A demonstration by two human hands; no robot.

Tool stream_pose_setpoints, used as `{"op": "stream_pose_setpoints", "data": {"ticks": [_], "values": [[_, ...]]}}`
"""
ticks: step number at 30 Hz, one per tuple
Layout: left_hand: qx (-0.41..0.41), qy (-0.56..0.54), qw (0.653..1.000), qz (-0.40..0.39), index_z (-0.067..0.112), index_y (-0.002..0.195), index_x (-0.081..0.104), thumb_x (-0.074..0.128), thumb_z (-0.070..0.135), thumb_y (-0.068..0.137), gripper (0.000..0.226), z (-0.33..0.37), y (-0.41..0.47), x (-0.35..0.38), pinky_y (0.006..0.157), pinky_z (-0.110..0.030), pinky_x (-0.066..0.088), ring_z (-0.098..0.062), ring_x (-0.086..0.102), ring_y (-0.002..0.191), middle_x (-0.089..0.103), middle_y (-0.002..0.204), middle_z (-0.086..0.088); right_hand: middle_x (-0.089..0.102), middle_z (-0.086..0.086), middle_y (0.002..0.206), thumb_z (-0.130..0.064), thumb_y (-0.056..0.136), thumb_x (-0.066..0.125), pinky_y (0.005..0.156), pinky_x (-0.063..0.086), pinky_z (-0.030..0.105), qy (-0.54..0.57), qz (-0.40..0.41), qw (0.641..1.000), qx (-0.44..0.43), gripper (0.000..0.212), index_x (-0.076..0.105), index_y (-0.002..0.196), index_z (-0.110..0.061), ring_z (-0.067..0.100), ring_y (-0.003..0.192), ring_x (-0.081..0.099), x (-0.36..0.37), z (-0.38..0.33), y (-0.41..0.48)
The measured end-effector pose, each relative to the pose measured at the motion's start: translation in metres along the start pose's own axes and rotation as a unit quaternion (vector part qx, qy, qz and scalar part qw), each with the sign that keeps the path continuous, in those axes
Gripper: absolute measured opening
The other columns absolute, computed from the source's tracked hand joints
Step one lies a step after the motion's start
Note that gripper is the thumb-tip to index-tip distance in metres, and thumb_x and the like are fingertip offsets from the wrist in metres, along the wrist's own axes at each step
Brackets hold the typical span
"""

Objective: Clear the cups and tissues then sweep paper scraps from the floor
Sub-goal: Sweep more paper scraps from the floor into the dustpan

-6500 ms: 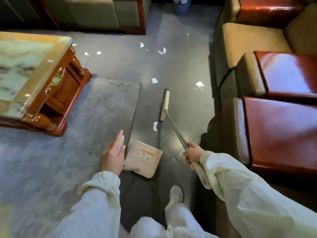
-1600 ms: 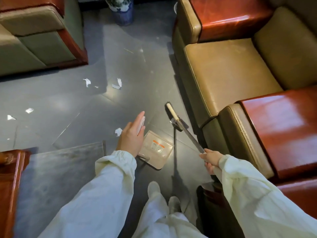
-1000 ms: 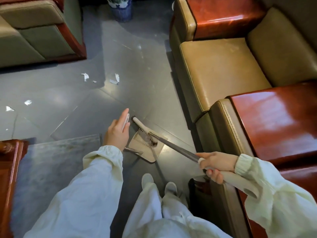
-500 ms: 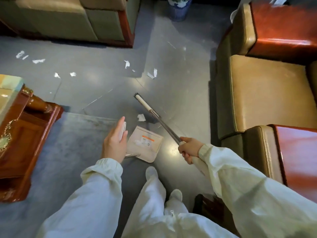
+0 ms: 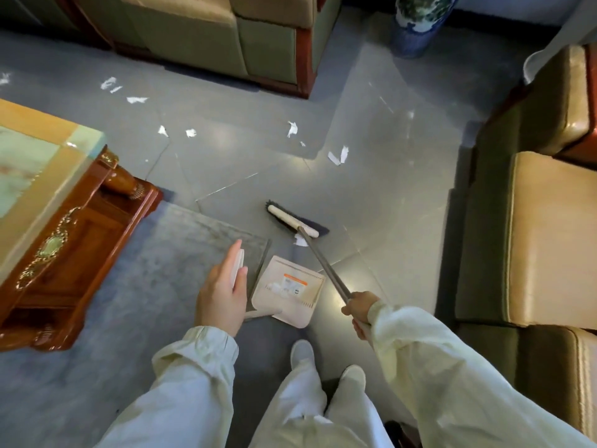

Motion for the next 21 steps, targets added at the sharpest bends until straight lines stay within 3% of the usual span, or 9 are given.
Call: {"op": "stream_pose_setpoints", "data": {"ticks": [4, 6, 9, 11, 13, 16, 21], "values": [[-0.027, 0.009, 0.999, 0.022, 0.029, 0.138, 0.046, 0.052, 0.017, 0.095, 0.045, -0.005, 0.002, -0.004, 0.083, -0.04, 0.048, -0.034, 0.059, 0.1, 0.062, 0.115, -0.016, 0.039, -0.001, 0.071, -0.012, 0.096, 0.045, 0.062, 0.04, 0.025, -0.139, 0.016, 0.99, -0.036, 0.028, 0.036, 0.071, -0.021, 0.012, 0.06, 0.039, -0.008, 0.004, 0.001], [-0.039, -0.013, 0.999, 0.036, 0.029, 0.138, 0.047, 0.052, 0.016, 0.095, 0.045, 0.0, 0.0, 0.003, 0.082, -0.036, 0.046, -0.034, 0.059, 0.1, 0.062, 0.113, -0.016, 0.046, 0.001, 0.076, -0.017, 0.096, 0.044, 0.061, 0.042, 0.027, -0.198, 0.03, 0.979, -0.033, 0.004, 0.044, 0.091, -0.018, 0.016, 0.063, 0.046, -0.011, 0.007, -0.004], [-0.037, -0.044, 0.998, 0.039, 0.03, 0.137, 0.048, 0.054, 0.013, 0.093, 0.048, 0.013, 0.006, 0.017, 0.083, -0.027, 0.039, -0.031, 0.058, 0.103, 0.062, 0.117, -0.014, 0.057, 0.003, 0.096, -0.031, 0.091, 0.055, 0.066, 0.045, 0.028, -0.336, 0.036, 0.94, -0.048, 0.043, 0.04, 0.129, -0.017, 0.021, 0.075, 0.054, -0.016, 0.019, -0.014], [-0.045, -0.049, 0.997, 0.039, 0.03, 0.137, 0.048, 0.054, 0.013, 0.093, 0.048, 0.018, 0.013, 0.022, 0.084, -0.027, 0.04, -0.031, 0.058, 0.104, 0.062, 0.115, -0.014, 0.047, -0.003, 0.086, -0.02, 0.09, 0.057, 0.056, 0.038, 0.021, -0.303, -0.001, 0.951, -0.054, 0.058, 0.033, 0.142, -0.015, 0.014, 0.066, 0.045, -0.021, 0.03, -0.021], [-0.045, -0.056, 0.997, 0.036, 0.029, 0.136, 0.049, 0.054, 0.012, 0.092, 0.047, 0.019, 0.016, 0.021, 0.085, -0.029, 0.041, -0.032, 0.058, 0.103, 0.062, 0.113, -0.015, 0.042, -0.004, 0.074, -0.009, 0.09, 0.052, 0.049, 0.037, 0.017, -0.295, -0.042, 0.954, -0.04, 0.056, 0.033, 0.142, -0.015, 0.009, 0.056, 0.041, -0.028, 0.04, -0.032], [-0.034, -0.047, 0.997, 0.042, 0.027, 0.135, 0.051, 0.055, 0.01, 0.092, 0.046, 0.015, 0.013, 0.017, 0.082, -0.025, 0.039, -0.032, 0.059, 0.103, 0.063, 0.115, -0.014, 0.051, 0.003, 0.068, -0.006, 0.087, 0.055, 0.045, 0.042, 0.021, -0.304, -0.094, 0.948, 0.003, 0.053, 0.038, 0.135, -0.021, 0.011, 0.043, 0.042, -0.045, 0.051, -0.051], [-0.037, -0.067, 0.996, 0.035, 0.026, 0.134, 0.052, 0.056, 0.008, 0.092, 0.046, 0.014, 0.009, 0.015, 0.085, -0.023, 0.038, -0.031, 0.059, 0.106, 0.062, 0.118, -0.014, 0.056, 0.003, 0.059, -0.004, 0.083, 0.06, 0.045, 0.047, 0.021, -0.238, -0.114, 0.964, 0.031, 0.076, 0.028, 0.144, -0.034, 0.008, 0.035, 0.043, -0.077, 0.066, -0.074]]}}
Point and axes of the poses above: each hand's wrist, its own y-axis towards the middle knuckle, its own x-axis out of the palm, z = x × y, the point moved 2 cm from there along y, towards the middle knuckle
